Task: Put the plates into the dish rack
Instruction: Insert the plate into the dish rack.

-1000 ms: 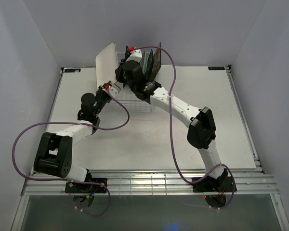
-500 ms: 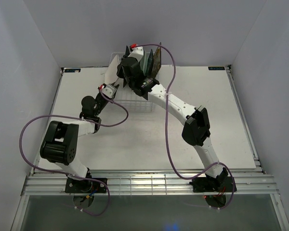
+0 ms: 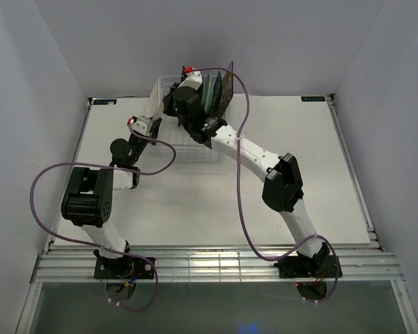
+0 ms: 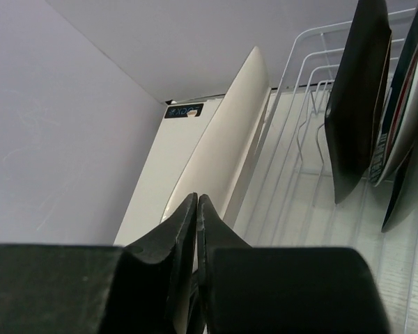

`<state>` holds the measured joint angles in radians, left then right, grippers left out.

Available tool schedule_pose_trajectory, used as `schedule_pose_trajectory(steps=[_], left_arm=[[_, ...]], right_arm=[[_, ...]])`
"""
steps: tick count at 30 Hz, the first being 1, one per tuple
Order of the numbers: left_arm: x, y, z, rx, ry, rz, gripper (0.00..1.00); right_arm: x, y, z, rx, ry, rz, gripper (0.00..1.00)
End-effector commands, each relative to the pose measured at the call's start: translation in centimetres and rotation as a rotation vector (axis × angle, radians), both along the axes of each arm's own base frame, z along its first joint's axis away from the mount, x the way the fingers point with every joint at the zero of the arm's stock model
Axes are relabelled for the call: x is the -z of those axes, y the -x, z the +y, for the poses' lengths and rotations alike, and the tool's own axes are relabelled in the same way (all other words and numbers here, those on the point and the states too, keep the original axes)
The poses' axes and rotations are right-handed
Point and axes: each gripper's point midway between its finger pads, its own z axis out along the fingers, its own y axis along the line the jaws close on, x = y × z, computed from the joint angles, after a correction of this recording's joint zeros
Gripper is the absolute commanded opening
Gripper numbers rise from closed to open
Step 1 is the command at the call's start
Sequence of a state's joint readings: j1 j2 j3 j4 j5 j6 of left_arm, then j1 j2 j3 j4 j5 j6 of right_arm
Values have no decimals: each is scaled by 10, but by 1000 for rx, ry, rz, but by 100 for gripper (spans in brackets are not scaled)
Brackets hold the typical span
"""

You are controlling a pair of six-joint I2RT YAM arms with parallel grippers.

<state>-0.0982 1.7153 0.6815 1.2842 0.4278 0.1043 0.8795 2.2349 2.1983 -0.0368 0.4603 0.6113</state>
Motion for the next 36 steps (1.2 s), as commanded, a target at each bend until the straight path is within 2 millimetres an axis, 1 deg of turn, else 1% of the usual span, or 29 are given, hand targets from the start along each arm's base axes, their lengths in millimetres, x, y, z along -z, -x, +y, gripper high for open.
schedule_pose_trajectory(steps=[1, 3, 6, 7, 8, 9, 10, 12, 13, 15, 16, 17, 18, 19, 20, 24, 25, 26, 28, 29, 31, 34, 35, 36], left_arm=[[-83, 23, -15, 99, 82, -306, 0], [-82, 21, -15, 101, 80, -312, 0], [-88, 22, -15, 101, 77, -340, 0], [-90, 22, -16, 104, 76, -345, 0], [-93, 21, -15, 102, 78, -353, 0], [-94, 22, -15, 100, 76, -360, 0], [-96, 22, -15, 97, 74, -369, 0], [-99, 22, -13, 87, 66, -387, 0], [-99, 22, -13, 85, 63, -389, 0], [-103, 22, -11, 74, 58, -404, 0], [-104, 21, -11, 73, 58, -408, 0], [-106, 22, -10, 70, 57, -415, 0], [-110, 23, -9, 68, 58, -425, 0], [-113, 23, -8, 64, 58, -431, 0], [-118, 24, -6, 61, 61, -442, 0], [-136, 31, -4, 61, 58, -488, 0], [-141, 32, -3, 60, 58, -501, 0], [-144, 32, -3, 59, 59, -506, 0], [-154, 37, -2, 62, 58, -532, 0], [-158, 38, -2, 62, 60, -540, 0], [-165, 43, -1, 65, 59, -558, 0], [-177, 48, -1, 65, 59, -587, 0], [-179, 50, -1, 69, 60, -590, 0], [-182, 51, -1, 70, 60, -595, 0]], right_arm=[[-26, 6, 4, -19, -69, -52, 8], [-27, 7, 3, -25, -64, -63, 8], [-29, 8, 2, -28, -66, -68, 8], [-34, 10, -1, -28, -76, -76, 12], [-35, 10, -1, -30, -79, -81, 16], [-32, 11, -2, -27, -81, -83, 25], [-37, 12, -6, -23, -87, -90, 27], [-35, 12, -9, -17, -81, -87, 27], [-39, 13, -12, -16, -83, -90, 27], [-39, 14, -17, -10, -80, -90, 27], [-30, 14, -19, -9, -71, -83, 27], [-37, 17, -25, -5, -80, -92, 27], [-37, 18, -29, -2, -84, -95, 27], [-30, 22, -34, -2, -73, -86, 27], [-32, 23, -38, -1, -79, -94, 27], [-18, 24, -55, -4, -62, -71, 27], [-19, 26, -58, -10, -66, -68, 27], [-6, 26, -59, -17, -54, -48, 27], [0, 27, -63, -33, -55, -40, 27], [13, 28, -66, -38, -39, -24, 27], [16, 30, -67, -50, -49, -33, 28], [29, 37, -62, -111, -37, -64, 29], [33, 41, -57, -151, -35, -73, 29], [40, 43, -57, -166, -33, -91, 28]])
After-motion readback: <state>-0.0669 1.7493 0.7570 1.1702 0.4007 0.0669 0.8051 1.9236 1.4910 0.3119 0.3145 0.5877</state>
